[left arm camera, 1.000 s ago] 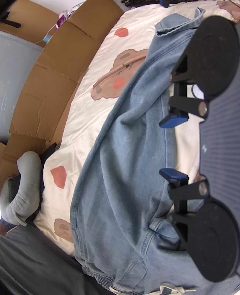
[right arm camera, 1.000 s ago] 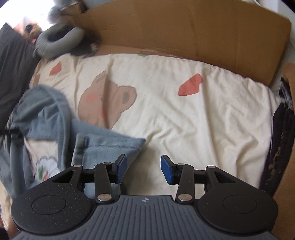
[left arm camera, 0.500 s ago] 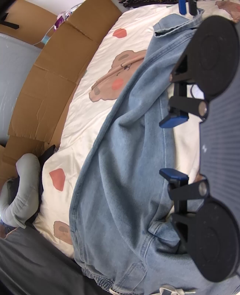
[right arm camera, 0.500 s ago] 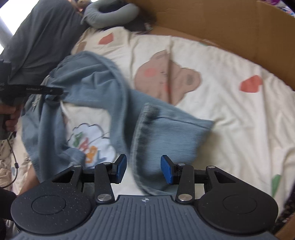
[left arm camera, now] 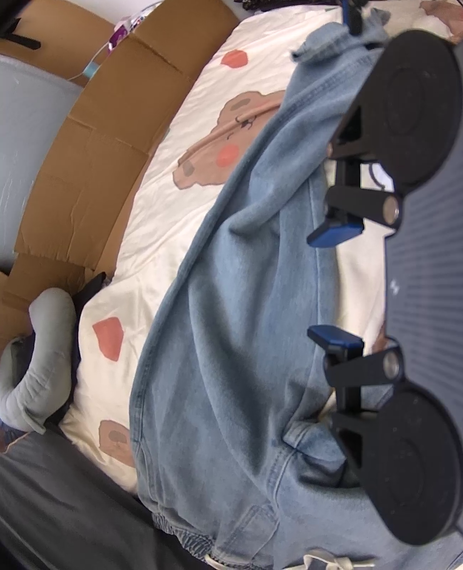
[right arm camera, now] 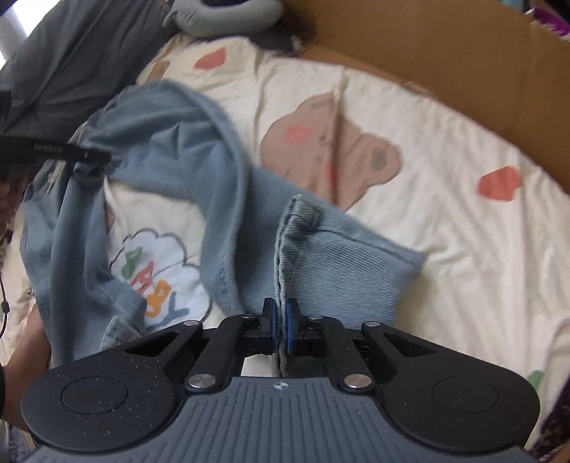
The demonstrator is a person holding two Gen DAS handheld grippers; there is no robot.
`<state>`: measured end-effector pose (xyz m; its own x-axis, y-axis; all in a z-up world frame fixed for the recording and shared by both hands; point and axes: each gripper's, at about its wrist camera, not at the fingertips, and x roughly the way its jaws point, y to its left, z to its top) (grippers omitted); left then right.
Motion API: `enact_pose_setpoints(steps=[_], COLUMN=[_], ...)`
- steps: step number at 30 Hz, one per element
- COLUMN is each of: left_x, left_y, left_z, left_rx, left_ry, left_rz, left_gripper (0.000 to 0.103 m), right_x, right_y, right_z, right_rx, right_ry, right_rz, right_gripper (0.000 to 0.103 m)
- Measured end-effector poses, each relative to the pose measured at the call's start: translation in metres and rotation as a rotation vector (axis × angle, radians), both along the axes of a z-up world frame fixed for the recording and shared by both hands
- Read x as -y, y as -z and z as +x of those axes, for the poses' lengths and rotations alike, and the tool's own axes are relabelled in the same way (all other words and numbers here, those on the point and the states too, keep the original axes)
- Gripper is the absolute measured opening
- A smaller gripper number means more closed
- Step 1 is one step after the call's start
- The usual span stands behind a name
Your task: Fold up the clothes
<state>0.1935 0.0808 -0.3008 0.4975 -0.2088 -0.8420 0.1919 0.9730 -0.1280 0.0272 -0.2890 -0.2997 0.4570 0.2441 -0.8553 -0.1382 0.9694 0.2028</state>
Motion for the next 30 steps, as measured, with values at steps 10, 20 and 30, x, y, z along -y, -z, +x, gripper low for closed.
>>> enact_pose_setpoints(steps=[10, 20, 30], left_x=[-0.020, -0.014, -0.002], left_y=[0.024, 0.055, 0.076], left_z=[0.015, 0.023, 0.025], left_rx=[-0.029, -0.068, -0.090], left_ry=[-0.040, -0.003, 0.040], left_rz=[0.044, 0.059, 0.090], left_gripper=[0.052, 0.056, 0.058], right_x=[0.068, 0.129, 0.158], right_y=[-0.016, 0.004, 0.031], right_z=[-0.017, -0.023, -0.026], right_rx=[0.040, 0.028, -0.004], right_ry=[0.221, 0.430, 0.544], right_rz=[-0.045, -0.062, 0.000], right_gripper=[0.004, 0.004, 0.012])
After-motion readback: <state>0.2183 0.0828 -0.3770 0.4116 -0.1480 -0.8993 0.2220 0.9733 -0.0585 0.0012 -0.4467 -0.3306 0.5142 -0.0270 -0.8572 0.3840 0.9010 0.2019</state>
